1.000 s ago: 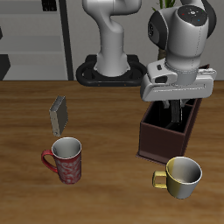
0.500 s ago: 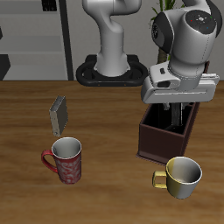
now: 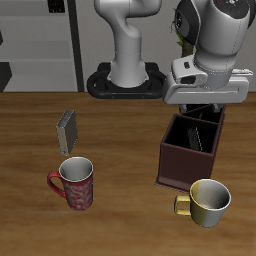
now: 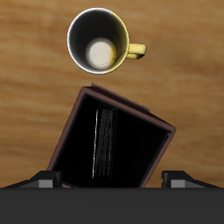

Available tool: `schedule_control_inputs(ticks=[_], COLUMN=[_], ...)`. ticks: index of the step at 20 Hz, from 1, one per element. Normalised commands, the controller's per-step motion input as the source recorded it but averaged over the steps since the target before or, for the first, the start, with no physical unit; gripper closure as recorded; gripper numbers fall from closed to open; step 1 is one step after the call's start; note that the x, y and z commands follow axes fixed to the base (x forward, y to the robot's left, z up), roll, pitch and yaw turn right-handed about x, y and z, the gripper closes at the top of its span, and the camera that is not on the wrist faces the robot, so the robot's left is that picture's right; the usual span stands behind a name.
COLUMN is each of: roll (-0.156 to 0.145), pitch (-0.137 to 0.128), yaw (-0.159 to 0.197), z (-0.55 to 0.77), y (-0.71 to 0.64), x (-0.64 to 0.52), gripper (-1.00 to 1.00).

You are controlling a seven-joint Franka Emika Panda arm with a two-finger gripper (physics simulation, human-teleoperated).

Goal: Place the black book into the left desk caddy's right compartment

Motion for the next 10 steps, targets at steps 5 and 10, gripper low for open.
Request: schedule_control_inputs(ticks=[5, 10], roll=[0.004, 0.013], pitch=[-0.026, -0.045], yaw=[-0.008, -0.024], z=[0.22, 0.37], y=[-0.02, -0.09], x=[-0.12, -0.20], gripper=[-1.00, -1.00])
